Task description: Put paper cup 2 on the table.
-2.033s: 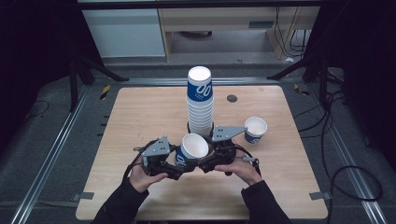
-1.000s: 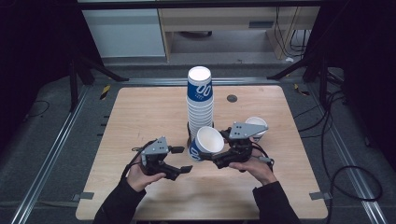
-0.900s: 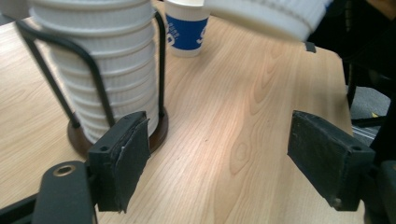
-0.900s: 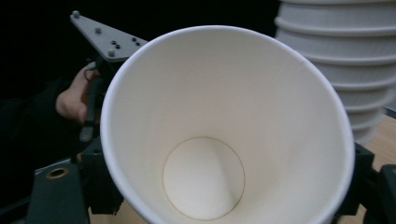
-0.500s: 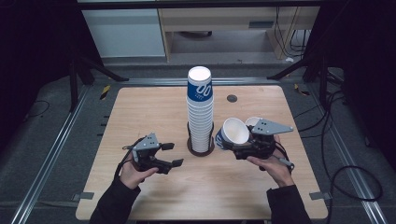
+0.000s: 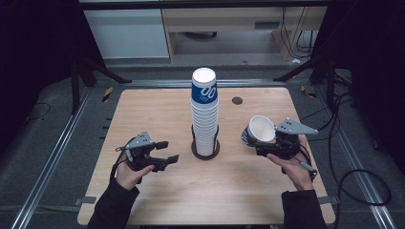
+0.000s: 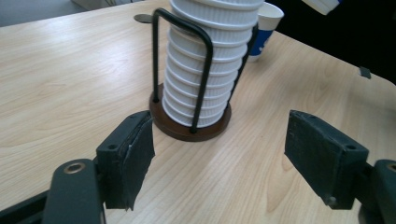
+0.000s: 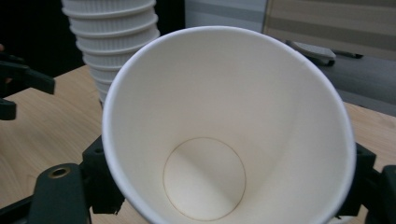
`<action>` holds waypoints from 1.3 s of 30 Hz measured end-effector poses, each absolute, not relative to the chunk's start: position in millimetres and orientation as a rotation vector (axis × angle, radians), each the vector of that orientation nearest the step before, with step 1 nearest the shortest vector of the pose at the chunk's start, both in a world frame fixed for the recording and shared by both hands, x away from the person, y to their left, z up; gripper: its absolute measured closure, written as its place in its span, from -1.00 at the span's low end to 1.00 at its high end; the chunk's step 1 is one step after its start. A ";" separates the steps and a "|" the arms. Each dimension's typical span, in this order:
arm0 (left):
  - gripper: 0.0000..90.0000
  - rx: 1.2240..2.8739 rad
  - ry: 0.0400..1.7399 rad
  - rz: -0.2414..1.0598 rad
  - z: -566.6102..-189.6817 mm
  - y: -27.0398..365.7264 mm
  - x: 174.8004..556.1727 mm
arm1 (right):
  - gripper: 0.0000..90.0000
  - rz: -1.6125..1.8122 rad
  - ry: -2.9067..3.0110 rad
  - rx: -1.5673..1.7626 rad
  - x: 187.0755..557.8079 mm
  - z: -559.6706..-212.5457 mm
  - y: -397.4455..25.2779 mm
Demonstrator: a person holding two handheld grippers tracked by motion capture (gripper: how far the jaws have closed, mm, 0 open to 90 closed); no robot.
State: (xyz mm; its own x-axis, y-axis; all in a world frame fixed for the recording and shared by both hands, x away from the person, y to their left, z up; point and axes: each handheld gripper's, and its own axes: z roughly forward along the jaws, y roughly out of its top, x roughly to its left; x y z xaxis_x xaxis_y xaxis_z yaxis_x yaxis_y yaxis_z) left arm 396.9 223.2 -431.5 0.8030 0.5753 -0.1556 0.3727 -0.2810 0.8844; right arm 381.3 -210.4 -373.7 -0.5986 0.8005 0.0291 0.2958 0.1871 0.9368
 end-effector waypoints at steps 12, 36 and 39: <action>-0.48 1.904 0.790 0.270 -432.5 237.3 404.4 | -0.56 1.262 1.895 1.150 378.1 -367.6 -242.8; -0.48 1.878 0.833 0.305 -427.6 253.1 405.5 | -0.57 0.966 1.878 1.340 398.2 -401.5 -279.3; -0.48 1.874 0.837 0.305 -427.7 253.8 405.9 | -0.57 0.956 1.877 1.351 400.0 -404.6 -282.3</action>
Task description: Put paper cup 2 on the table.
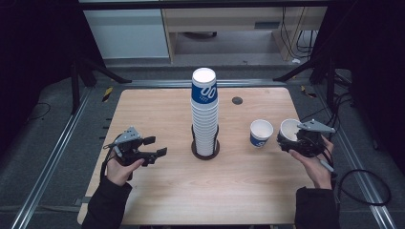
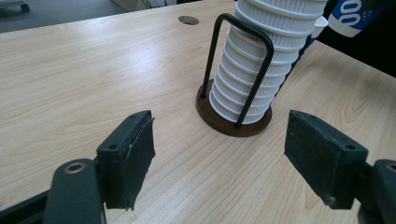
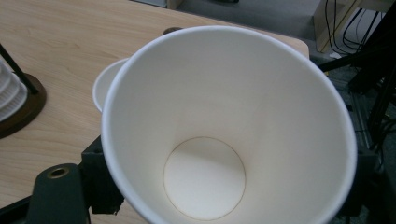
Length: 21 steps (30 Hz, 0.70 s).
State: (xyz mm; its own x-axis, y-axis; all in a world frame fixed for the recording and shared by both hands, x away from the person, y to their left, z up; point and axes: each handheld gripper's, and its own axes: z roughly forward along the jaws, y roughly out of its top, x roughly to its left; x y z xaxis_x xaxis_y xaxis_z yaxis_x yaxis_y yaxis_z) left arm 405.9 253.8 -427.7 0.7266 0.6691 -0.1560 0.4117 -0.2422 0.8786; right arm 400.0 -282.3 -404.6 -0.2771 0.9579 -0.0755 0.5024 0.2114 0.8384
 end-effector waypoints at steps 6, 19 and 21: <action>-0.48 1.879 0.845 0.303 -429.1 254.1 406.9 | -0.57 0.933 1.891 1.376 410.0 -419.9 -290.7; -0.48 1.888 0.852 0.311 -430.2 254.6 407.6 | -0.58 0.883 1.982 1.423 423.2 -451.1 -291.6; -0.48 1.890 0.852 0.312 -430.1 254.7 407.4 | -0.58 0.895 1.988 1.420 423.6 -453.8 -289.7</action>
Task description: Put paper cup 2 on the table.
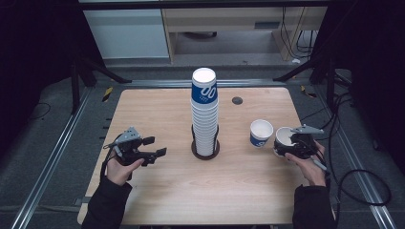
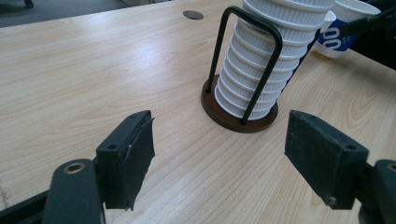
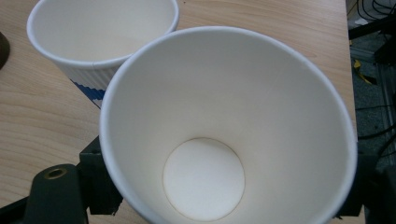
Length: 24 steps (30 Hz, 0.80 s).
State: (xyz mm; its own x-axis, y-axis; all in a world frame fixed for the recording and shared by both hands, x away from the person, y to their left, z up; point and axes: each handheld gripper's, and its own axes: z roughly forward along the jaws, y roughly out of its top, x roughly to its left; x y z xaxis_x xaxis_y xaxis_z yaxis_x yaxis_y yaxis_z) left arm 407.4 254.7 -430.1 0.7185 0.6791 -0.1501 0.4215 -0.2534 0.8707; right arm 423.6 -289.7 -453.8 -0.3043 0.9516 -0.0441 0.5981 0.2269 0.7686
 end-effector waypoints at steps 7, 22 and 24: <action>-0.48 1.891 0.850 0.312 -430.0 254.6 407.3 | -0.59 0.872 2.012 1.425 426.2 -466.0 -291.3; -0.49 1.890 0.849 0.317 -428.4 256.2 406.3 | -0.88 0.846 2.064 1.452 422.6 -468.8 -290.2; -0.49 1.887 0.855 0.323 -427.7 258.0 406.3 | -0.89 0.835 2.064 1.468 418.8 -471.4 -290.4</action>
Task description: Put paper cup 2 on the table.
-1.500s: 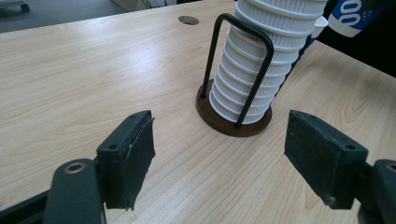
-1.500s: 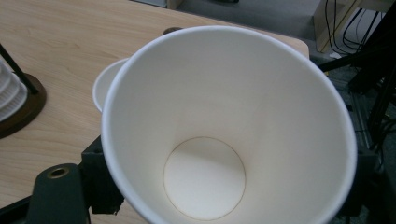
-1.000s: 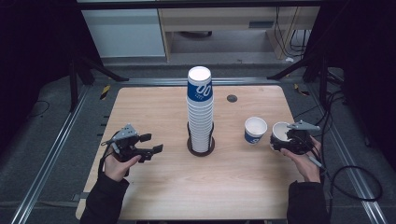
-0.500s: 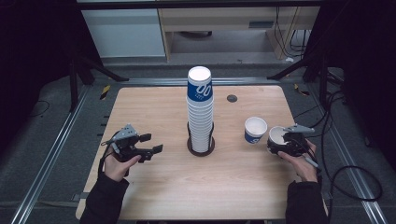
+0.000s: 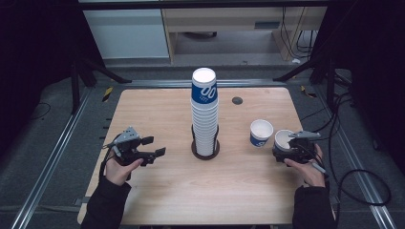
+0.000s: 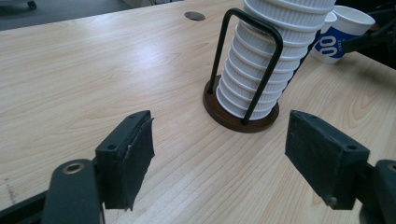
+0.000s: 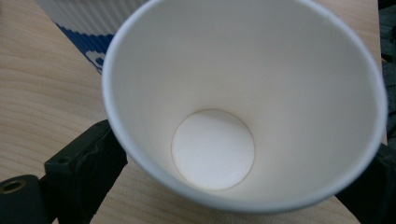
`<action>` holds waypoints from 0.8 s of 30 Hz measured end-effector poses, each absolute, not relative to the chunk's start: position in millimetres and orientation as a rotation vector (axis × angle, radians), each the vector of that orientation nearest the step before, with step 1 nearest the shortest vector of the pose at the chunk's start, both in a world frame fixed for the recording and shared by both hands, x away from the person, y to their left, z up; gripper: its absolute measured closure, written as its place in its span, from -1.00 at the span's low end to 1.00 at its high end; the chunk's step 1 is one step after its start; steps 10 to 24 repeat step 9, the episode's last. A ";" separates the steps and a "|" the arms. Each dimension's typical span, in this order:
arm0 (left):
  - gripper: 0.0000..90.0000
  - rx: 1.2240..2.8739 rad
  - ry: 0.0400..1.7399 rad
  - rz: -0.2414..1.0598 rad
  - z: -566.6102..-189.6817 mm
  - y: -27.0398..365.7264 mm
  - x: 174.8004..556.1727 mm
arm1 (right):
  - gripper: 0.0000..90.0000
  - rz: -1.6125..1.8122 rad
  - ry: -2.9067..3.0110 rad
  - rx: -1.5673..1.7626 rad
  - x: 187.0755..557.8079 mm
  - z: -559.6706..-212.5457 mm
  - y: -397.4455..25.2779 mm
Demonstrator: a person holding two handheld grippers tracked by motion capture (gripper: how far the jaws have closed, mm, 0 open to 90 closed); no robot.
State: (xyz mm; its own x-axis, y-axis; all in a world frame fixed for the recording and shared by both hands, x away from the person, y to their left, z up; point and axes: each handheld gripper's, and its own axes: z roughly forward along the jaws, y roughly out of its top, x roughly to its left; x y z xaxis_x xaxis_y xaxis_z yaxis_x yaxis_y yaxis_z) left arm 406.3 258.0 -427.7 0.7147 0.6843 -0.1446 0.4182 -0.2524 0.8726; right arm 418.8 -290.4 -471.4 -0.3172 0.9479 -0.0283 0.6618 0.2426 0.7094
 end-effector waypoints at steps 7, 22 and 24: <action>-0.49 1.882 0.877 0.334 -427.7 263.9 407.4 | -0.91 0.806 2.080 1.480 410.8 -474.6 -288.7; -0.50 1.882 0.883 0.334 -428.2 265.4 408.1 | -0.91 0.785 2.084 1.477 405.7 -476.6 -289.7; -0.50 1.882 0.883 0.334 -428.2 265.4 408.1 | -0.91 0.785 2.084 1.477 405.7 -476.6 -289.7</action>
